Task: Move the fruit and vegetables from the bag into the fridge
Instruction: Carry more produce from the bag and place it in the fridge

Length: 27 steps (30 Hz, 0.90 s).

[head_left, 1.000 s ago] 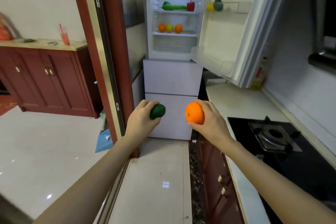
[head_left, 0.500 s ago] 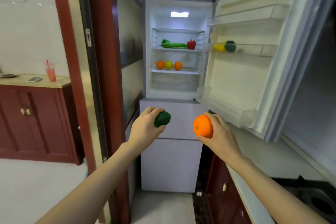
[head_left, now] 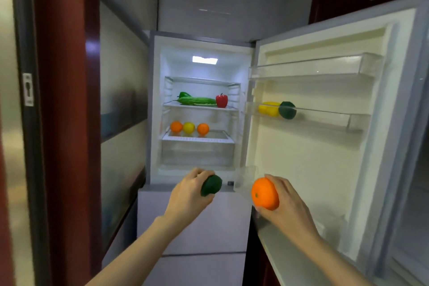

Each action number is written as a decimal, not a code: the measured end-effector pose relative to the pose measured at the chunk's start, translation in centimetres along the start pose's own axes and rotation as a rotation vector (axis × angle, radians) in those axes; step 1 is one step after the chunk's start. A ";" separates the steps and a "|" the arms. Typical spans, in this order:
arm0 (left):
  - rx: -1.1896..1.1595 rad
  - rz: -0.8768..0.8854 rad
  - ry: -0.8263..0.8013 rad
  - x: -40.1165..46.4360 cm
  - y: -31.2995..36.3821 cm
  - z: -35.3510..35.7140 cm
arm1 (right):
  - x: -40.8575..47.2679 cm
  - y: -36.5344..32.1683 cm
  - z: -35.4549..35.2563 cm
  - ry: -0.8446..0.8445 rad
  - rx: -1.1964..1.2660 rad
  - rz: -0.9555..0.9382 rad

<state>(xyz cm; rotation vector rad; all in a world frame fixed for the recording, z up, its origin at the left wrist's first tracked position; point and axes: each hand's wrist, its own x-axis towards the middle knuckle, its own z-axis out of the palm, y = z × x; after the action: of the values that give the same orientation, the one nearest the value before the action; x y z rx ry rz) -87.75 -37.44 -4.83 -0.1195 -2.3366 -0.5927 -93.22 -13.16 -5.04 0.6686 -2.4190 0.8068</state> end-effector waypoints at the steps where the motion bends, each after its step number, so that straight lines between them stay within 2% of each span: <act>1: 0.004 0.009 0.004 1.4 -0.3 0.7 | 1.3 0.5 0.1 0.012 -0.008 -0.004; 8: -0.020 0.103 0.063 13.3 -1.0 3.2 | 10.5 2.1 -1.0 0.080 -0.050 -0.096; 17: -0.221 0.407 0.152 26.5 -0.3 3.0 | 16.6 -0.2 -4.0 0.220 -0.209 -0.182; 20: -0.316 0.512 0.148 30.2 1.1 2.9 | 17.3 -1.3 -4.9 0.303 -0.277 -0.159; 27: -0.488 0.767 0.022 34.9 5.3 5.0 | 16.8 -2.7 -7.6 0.390 -0.469 0.015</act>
<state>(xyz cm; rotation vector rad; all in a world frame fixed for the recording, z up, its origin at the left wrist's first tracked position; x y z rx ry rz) -115.49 -33.29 17.24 -1.1576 -1.8630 -0.7273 -102.02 -14.98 11.26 0.2775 -2.1373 0.3107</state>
